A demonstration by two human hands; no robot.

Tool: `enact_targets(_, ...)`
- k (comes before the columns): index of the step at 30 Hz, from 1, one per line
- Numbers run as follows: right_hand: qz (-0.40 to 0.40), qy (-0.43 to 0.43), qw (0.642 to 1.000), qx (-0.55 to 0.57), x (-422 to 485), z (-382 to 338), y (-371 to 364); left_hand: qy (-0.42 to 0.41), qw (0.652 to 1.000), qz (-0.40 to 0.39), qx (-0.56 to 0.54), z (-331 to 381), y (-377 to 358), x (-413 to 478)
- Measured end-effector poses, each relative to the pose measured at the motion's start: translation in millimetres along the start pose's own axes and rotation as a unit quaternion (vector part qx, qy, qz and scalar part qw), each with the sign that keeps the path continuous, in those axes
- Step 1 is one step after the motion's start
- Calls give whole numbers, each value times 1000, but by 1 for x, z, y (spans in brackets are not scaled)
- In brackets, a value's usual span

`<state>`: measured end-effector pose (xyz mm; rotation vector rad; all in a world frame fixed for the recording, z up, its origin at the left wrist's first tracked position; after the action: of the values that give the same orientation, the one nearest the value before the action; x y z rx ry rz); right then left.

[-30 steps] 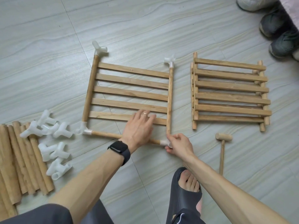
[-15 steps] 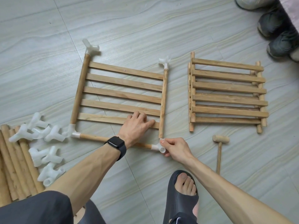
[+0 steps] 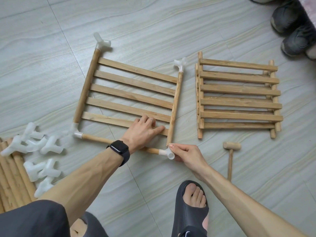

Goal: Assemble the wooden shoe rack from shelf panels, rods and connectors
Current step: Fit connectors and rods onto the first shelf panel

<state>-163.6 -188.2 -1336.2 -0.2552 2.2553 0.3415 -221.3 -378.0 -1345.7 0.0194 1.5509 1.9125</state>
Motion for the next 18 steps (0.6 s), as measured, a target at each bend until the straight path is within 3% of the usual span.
enact_targets(5, -22, -58, 988, 140, -1, 5, 7, 25, 998, 31, -46, 3, 15, 8)
enact_targets(9, -47, -80, 931, 352, -3, -14, 18, 13, 991, 90, -95, 14, 41, 19)
enact_targets(11, -66, -50, 914, 397, -2, -43, 26, 5, 982, 119, -146, 24, 59, 26)
enact_targets(18, 14, 126, 961, 244, -27, -145, 47, 54, 928, 246, -276, 30, 117, 23)
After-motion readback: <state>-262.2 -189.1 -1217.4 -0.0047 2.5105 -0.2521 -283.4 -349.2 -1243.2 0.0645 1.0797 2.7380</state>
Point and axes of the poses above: each hand's wrist, its own x-axis towards the middle knuckle, its own y-axis out of the back of the hand, z = x × y, the point moved 4 cm from there along x, towards the middle knuckle, and after that the axes turned 4 degrees about -x, right-handed, at the moved point
